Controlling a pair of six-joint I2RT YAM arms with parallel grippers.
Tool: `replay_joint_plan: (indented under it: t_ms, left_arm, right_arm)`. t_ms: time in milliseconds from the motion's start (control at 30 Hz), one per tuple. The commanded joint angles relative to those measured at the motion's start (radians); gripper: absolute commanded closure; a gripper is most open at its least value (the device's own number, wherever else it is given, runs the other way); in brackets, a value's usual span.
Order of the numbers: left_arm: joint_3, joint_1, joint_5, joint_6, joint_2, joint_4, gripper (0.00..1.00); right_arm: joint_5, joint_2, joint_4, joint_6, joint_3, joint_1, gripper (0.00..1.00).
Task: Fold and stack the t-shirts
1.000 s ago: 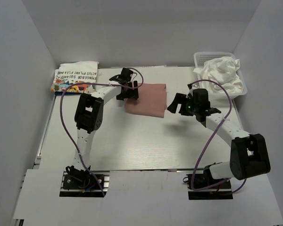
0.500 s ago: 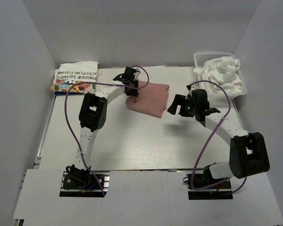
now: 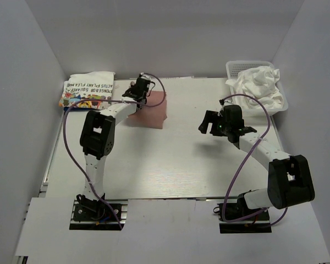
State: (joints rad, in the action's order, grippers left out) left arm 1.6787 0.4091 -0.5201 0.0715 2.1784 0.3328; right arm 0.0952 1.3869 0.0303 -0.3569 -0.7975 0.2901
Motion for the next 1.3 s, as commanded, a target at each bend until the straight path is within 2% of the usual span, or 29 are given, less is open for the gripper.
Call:
replay_joint_plan:
  t_ms: [0, 200, 500, 633, 967, 1267]
  left_arm:
    - [-0.022, -0.033, -0.172, 0.225, -0.146, -0.167, 1.00]
    - [-0.013, -0.110, -0.207, 0.352, -0.172, -0.253, 1.00]
    - [0.124, -0.216, -0.181, 0.444, -0.172, -0.265, 1.00]
    - [0.154, -0.234, -0.124, 0.444, -0.181, -0.227, 1.00]
    - [0.257, -0.263, -0.104, 0.410, -0.190, -0.152, 1.00]
    - [0.225, -0.317, -0.089, 0.369, -0.201, -0.158, 1.00]
  right_arm:
    - [-0.040, -0.034, -0.050, 0.022, 0.026, 0.001, 0.10]
    - [-0.061, -0.023, -0.058, 0.030, 0.027, 0.001, 0.10]
    - [-0.078, 0.007, -0.059, 0.033, 0.026, 0.001, 0.10]
    - [-0.069, 0.015, -0.058, 0.033, 0.021, 0.001, 0.10]
    - [-0.069, 0.008, -0.044, 0.024, 0.018, 0.001, 0.10]
    - [-0.058, 0.026, -0.044, 0.018, 0.009, 0.001, 0.10]
